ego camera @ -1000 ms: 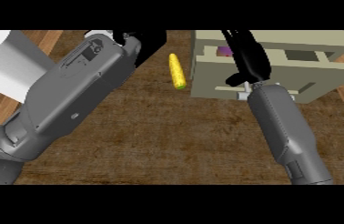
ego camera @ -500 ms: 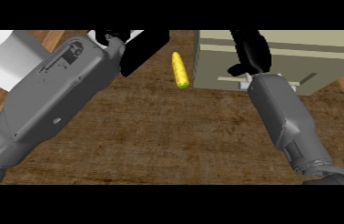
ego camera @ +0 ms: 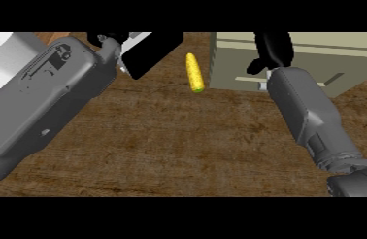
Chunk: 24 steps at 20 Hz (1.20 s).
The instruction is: Pick up the can, place it into the drawer and close the drawer
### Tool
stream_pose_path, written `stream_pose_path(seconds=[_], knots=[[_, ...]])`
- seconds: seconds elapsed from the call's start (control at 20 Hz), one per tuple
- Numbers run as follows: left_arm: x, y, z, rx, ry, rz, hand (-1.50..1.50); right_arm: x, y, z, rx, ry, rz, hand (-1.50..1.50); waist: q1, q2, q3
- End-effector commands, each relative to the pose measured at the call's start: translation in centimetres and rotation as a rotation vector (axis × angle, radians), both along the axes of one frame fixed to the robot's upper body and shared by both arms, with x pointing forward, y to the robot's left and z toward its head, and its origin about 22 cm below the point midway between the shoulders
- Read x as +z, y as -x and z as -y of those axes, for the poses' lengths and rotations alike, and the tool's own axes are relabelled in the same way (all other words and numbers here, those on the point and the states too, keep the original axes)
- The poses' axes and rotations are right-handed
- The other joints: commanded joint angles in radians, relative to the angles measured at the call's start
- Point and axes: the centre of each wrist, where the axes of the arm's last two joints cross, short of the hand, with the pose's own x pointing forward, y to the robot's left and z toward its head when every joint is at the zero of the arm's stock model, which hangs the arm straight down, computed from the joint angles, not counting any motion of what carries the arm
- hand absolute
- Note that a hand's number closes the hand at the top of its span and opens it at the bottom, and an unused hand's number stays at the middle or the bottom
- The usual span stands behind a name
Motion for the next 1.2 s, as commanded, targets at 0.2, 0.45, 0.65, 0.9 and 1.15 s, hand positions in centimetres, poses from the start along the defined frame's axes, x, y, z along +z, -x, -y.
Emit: stream_pose_path(seconds=[0.2, 0.45, 0.65, 0.9, 1.15], knots=[[0.6, 1.2, 0.2, -0.026, 0.004, 0.007, -1.5, 4.1, -1.6, 0.6, -0.055, -0.007, 0.061, -1.5, 0.035, 0.007, 0.0], [1.2, 1.5, 0.3, -0.033, 0.007, 0.01, -1.5, 5.5, -2.1, -0.4, 0.044, -0.039, -0.025, -1.5, 0.03, 0.007, 0.001], [-0.2, 1.6, 0.1, -0.035, 0.002, -0.008, -1.5, 6.2, -2.3, -2.1, 0.114, -0.353, -0.066, -1.5, 0.034, 0.01, 0.004], [-0.2, 1.7, -0.5, -0.032, 0.001, -0.015, -1.5, 5.0, -2.0, -2.7, 0.163, -0.656, -0.11, -1.5, 0.031, 0.004, 0.005], [-0.7, 2.2, -1.3, -0.022, 0.003, -0.02, -1.5, 4.4, -1.9, 0.0, 0.193, -0.715, -0.102, -1.5, 0.021, 0.006, 0.001]])
